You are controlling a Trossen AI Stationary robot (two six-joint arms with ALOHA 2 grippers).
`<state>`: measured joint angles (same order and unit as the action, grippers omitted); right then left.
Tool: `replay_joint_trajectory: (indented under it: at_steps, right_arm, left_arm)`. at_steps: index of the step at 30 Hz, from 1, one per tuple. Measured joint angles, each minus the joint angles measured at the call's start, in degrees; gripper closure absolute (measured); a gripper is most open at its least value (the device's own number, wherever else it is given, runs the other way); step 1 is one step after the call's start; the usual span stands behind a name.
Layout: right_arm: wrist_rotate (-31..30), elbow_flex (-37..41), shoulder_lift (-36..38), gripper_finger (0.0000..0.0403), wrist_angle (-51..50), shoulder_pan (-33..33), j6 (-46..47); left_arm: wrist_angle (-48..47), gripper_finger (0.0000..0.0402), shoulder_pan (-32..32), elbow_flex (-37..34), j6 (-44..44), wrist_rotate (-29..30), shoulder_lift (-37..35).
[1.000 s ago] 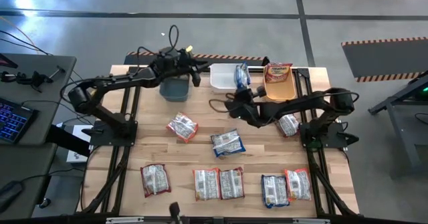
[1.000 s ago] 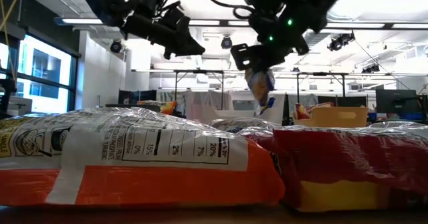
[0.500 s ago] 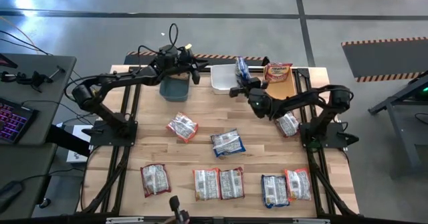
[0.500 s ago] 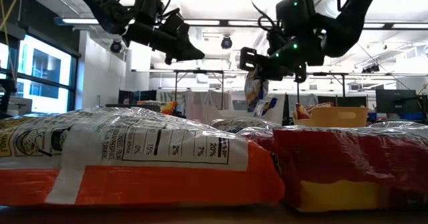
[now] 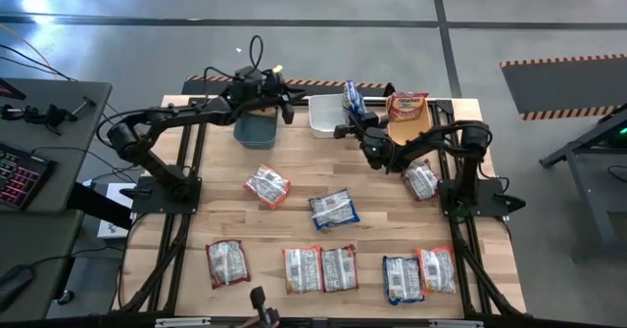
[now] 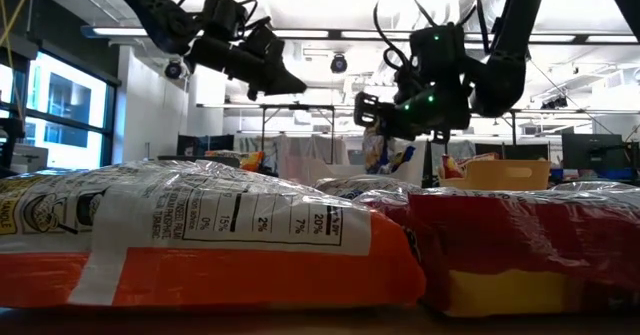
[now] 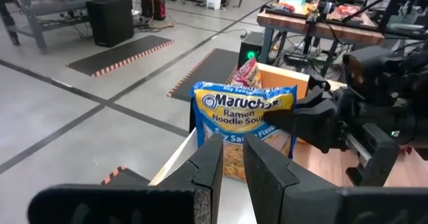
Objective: Sort Maruchan noodles
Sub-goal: Put the top blue noodle pack into the white bin
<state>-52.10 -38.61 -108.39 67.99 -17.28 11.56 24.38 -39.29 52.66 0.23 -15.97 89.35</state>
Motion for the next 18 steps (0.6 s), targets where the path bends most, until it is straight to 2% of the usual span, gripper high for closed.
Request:
replay_joint_trajectory:
  at_steps: [6, 18]
  right_arm:
    - [-0.8, 0.0, -1.2, 0.0380, -0.1, -1.1, 1.7]
    - [-0.8, -0.1, -1.2, 0.0344, -5.6, -2.3, 13.3]
  left_arm:
    - [-0.1, 0.0353, 0.0, 0.0, 0.0, 0.2, 0.2]
    - [-0.1, 0.0353, 0.0, 0.0, 0.0, 0.3, 0.2]
